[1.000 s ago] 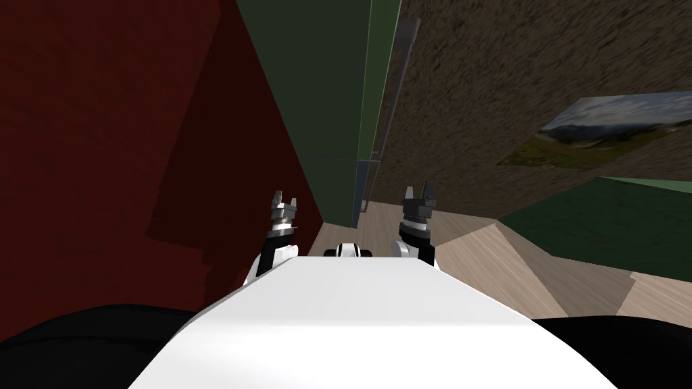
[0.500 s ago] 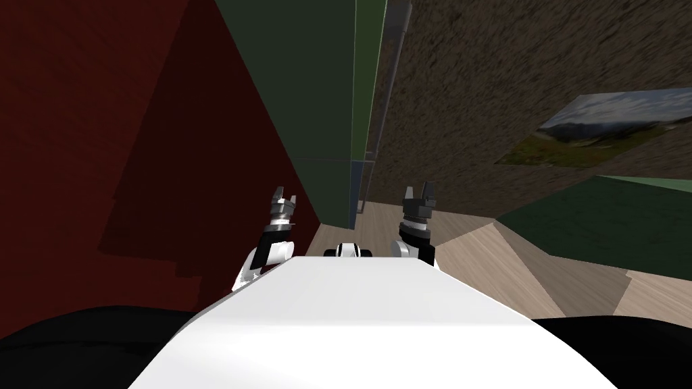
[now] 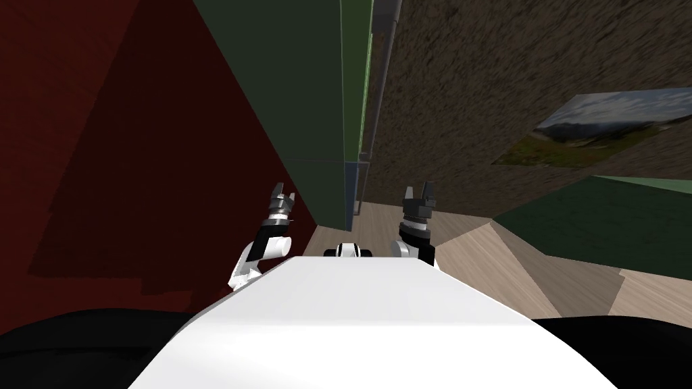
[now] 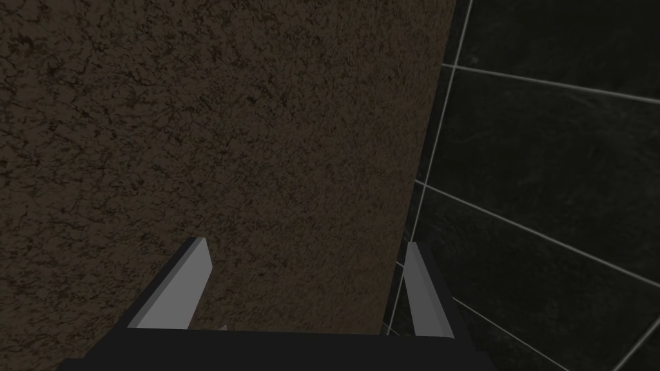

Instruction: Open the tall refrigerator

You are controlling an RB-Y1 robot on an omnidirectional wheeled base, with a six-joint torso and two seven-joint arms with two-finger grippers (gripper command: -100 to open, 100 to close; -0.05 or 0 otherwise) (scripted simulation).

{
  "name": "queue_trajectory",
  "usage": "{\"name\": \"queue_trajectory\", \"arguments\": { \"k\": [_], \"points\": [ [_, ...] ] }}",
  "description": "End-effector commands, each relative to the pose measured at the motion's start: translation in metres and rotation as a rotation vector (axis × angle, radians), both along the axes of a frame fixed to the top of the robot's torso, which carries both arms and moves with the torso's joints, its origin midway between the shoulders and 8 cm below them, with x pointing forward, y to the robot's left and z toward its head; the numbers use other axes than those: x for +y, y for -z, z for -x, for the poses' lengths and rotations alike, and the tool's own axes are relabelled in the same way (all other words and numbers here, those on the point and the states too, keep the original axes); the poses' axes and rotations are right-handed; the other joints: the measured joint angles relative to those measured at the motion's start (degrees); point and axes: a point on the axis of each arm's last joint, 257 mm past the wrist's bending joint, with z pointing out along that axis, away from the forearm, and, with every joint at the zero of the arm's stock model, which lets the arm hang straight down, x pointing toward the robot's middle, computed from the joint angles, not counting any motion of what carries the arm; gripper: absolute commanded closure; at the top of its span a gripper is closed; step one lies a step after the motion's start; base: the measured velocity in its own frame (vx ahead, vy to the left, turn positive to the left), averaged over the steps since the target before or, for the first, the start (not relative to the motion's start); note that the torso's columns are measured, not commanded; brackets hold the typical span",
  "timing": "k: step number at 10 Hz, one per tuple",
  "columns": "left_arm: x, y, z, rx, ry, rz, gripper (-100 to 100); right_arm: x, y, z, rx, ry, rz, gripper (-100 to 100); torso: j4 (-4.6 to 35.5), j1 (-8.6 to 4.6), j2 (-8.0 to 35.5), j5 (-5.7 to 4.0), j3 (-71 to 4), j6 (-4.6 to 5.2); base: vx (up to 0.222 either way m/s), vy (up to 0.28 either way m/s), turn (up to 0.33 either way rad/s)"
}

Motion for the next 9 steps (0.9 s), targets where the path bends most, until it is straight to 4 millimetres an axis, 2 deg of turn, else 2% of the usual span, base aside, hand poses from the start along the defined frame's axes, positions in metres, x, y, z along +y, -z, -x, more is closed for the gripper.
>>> {"name": "queue_trajectory", "arguments": {
  "k": [1,2,3,4,5,6,7,8,9],
  "points": [
    [0.005,-0.003,-0.006,0.024,-0.011,-0.007,-100,0.0,0.0,0.0,0.0,0.0,0.0,0,0.0,-0.01,0.0,0.01,0.0,0.01,0.037,-0.068,-0.018],
    [0.008,-0.011,-0.009,0.024,-0.018,-0.014,-100,0.0,0.0,0.0,0.0,0.0,0.0,0,0.0,0.06,0.0,0.02,0.0,0.0,0.049,-0.084,-0.031],
    [0.009,-0.007,-0.01,0.041,-0.022,-0.011,-100,0.0,0.0,0.0,0.0,0.0,0.0,0,0.0,-0.01,-0.1,0.01,-0.1,0.01,0.057,-0.075,-0.017],
    [0.012,-0.016,-0.013,0.037,-0.029,-0.018,-100,0.0,0.0,0.0,0.0,0.0,0.0,0,0.0,0.01,-0.1,0.01,-0.1,0.0,0.075,-0.091,-0.036],
    [0.014,-0.011,-0.015,0.058,-0.033,-0.013,-100,0.0,0.0,0.0,0.0,0.0,0.0,0,0.0,-0.06,-0.2,-0.01,-0.1,0.01,0.063,-0.08,-0.015],
    [0.017,-0.022,-0.017,0.049,-0.04,-0.02,-100,0.0,0.0,0.0,0.0,0.0,0.0,0,0.0,0.0,-0.1,0.0,-0.1,0.0,0.081,-0.087,-0.034],
    [0.018,-0.016,-0.019,0.074,-0.045,-0.014,-100,0.0,0.0,0.0,0.0,0.0,0.0,0,0.0,-0.02,-0.1,0.0,-0.1,0.01,0.071,-0.077,-0.014],
    [0.021,-0.026,-0.02,0.065,-0.052,-0.019,-100,0.0,0.0,0.0,0.0,0.0,0.0,0,0.0,0.03,-0.1,0.01,0.0,0.0,0.07,-0.094,-0.036],
    [0.023,-0.021,-0.022,0.089,-0.057,-0.014,-100,0.0,0.0,0.0,0.0,0.0,0.0,0,0.0,-0.04,-0.1,0.0,0.0,0.01,0.061,-0.083,-0.015]
  ]
}}
